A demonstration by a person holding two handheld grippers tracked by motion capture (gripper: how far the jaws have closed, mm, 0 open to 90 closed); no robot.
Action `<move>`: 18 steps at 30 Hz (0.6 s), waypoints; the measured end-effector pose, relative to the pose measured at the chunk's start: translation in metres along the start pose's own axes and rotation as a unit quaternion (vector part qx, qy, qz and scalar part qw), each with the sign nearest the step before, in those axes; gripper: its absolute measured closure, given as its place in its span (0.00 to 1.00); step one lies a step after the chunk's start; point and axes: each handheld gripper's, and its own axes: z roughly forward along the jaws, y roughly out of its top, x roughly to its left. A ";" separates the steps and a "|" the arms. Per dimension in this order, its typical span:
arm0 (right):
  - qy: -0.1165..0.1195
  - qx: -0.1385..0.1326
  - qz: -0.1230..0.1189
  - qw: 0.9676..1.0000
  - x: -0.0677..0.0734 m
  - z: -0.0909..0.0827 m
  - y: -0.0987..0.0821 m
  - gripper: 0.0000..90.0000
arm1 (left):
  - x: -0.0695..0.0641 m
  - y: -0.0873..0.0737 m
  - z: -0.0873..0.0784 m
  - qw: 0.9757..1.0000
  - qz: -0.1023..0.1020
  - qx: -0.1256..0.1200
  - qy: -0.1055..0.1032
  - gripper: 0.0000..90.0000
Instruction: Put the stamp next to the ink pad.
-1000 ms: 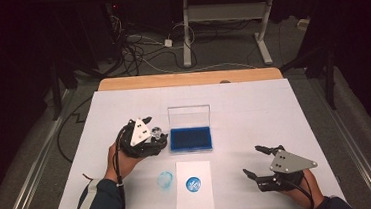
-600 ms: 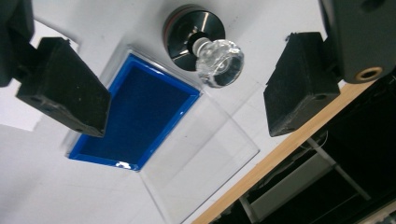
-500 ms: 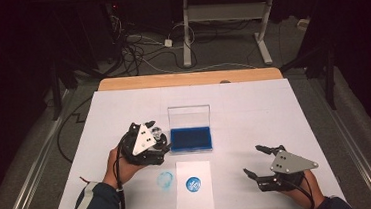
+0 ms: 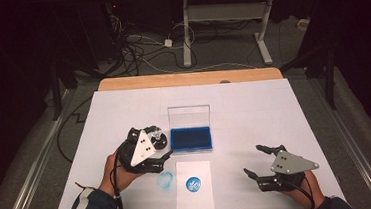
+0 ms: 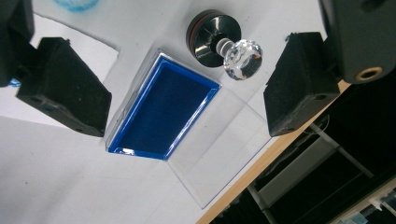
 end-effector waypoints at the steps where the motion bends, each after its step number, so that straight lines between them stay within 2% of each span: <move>1: 0.000 -0.001 0.000 1.000 0.000 0.000 0.000 0.25 | -0.001 -0.001 -0.001 1.000 0.001 -0.002 0.001 0.16; 4: 0.000 -0.002 -0.001 1.000 0.000 0.000 0.000 0.25 | -0.002 -0.003 -0.006 1.000 0.002 -0.009 0.001 0.16; 18: -0.001 -0.006 -0.002 1.000 0.001 -0.001 0.002 0.25 | -0.011 -0.014 -0.021 1.000 0.010 -0.003 0.004 0.16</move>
